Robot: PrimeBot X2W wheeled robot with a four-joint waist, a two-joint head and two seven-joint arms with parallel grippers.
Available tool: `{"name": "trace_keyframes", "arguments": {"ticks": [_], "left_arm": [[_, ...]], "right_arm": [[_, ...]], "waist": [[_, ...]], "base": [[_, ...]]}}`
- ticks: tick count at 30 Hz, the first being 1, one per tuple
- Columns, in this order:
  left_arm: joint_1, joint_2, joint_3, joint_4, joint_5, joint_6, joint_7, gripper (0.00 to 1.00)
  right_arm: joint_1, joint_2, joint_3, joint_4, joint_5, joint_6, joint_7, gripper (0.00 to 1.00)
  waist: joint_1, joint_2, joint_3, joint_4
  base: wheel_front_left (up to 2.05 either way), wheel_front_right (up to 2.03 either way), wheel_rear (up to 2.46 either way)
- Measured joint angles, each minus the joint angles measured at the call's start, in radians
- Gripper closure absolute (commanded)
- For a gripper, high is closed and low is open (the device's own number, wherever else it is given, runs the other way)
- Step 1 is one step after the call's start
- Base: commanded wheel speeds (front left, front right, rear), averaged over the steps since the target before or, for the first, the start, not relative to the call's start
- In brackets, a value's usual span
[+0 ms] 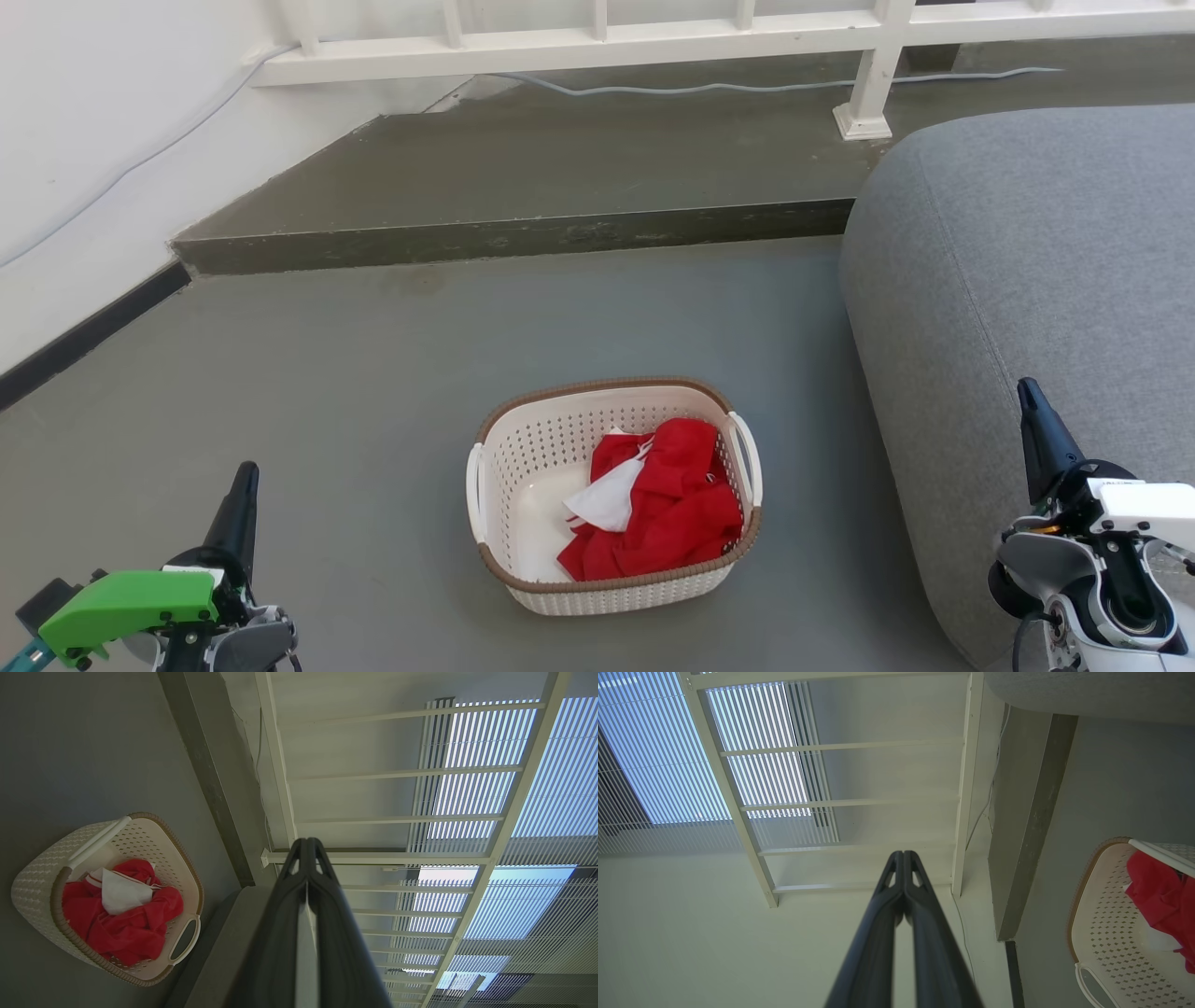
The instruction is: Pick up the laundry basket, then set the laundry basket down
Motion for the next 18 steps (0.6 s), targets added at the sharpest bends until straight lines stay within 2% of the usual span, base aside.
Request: {"name": "trace_keyframes", "arguments": {"ticks": [18], "left_arm": [[-0.001,0.000,0.001,0.006,0.000,0.000,0.000,1.00]], "right_arm": [[0.000,0.000,0.000,0.000,0.000,0.000,0.001,1.00]], "waist": [[0.0000,0.0000,0.000,0.000]], "base": [[0.00,0.00,0.00]]}}
